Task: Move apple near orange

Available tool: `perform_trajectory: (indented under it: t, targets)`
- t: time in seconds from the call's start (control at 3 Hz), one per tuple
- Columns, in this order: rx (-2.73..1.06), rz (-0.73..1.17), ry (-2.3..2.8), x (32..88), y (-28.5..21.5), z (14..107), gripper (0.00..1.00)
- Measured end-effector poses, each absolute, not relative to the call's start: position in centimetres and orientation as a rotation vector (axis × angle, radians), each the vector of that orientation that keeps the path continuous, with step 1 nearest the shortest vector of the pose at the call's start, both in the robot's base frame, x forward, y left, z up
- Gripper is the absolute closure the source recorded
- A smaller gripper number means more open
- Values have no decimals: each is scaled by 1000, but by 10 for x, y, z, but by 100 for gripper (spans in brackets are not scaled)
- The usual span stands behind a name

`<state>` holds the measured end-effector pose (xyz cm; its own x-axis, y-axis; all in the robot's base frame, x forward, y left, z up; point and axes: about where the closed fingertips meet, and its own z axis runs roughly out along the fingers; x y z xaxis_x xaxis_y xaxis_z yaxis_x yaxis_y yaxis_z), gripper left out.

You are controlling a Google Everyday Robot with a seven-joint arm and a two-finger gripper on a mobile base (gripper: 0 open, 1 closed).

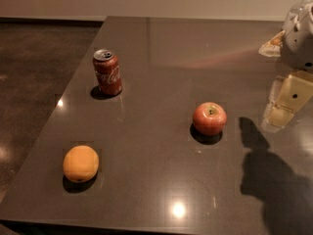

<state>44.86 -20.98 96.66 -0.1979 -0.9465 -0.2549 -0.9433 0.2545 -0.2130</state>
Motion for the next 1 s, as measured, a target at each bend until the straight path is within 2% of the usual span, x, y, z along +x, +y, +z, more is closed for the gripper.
perform_trajectory:
  t: [1.0]
  targets:
    - [-1806, 183, 2100, 447, -154, 927, 0]
